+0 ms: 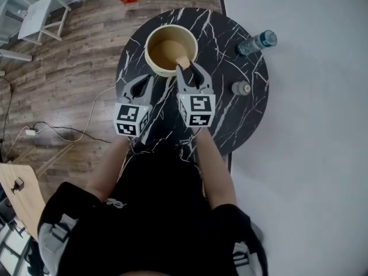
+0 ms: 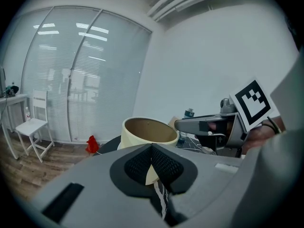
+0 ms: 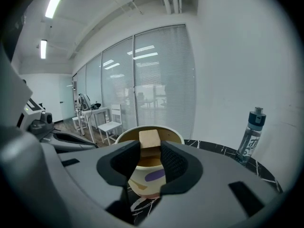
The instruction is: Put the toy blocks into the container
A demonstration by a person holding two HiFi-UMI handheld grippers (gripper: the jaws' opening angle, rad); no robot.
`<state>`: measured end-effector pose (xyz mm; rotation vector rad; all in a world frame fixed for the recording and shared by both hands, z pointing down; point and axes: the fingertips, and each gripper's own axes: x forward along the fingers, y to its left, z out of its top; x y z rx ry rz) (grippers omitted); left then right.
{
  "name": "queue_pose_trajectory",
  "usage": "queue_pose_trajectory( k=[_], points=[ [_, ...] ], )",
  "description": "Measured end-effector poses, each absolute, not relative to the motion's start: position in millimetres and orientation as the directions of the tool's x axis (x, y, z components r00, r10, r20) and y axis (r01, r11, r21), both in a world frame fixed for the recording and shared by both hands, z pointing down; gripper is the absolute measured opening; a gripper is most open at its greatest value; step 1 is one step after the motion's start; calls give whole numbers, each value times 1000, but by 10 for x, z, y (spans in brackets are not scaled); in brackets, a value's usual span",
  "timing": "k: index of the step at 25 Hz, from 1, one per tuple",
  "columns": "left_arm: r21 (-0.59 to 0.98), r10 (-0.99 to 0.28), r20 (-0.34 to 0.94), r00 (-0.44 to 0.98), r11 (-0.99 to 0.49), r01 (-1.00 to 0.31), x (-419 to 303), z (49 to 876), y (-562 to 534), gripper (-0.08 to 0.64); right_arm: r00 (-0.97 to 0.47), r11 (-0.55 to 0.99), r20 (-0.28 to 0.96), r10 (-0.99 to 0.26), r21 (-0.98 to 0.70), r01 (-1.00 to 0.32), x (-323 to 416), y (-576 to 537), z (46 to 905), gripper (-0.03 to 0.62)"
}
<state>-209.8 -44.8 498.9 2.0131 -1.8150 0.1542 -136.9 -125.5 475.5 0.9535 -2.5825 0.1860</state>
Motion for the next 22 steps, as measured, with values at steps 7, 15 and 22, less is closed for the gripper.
queue_pose_trajectory(
  k=[7,15,22],
  points=[
    [242,-913,379,151,-60,-968,-2106,5061,-381,0,-669,759,462,-582,14,-651,-1428,-1246,4983,130],
    [240,-900,406,158,-62,-969,-2088,5147,-343,0,-687,766,451,-571,-9,-643,-1456,-1217,5025,156],
    [244,-894,404,195,-100,-965,-1920,5139,-363,0,-694,743,398,-600,-45,-667,-1268,-1179,4929,145]
  ],
)
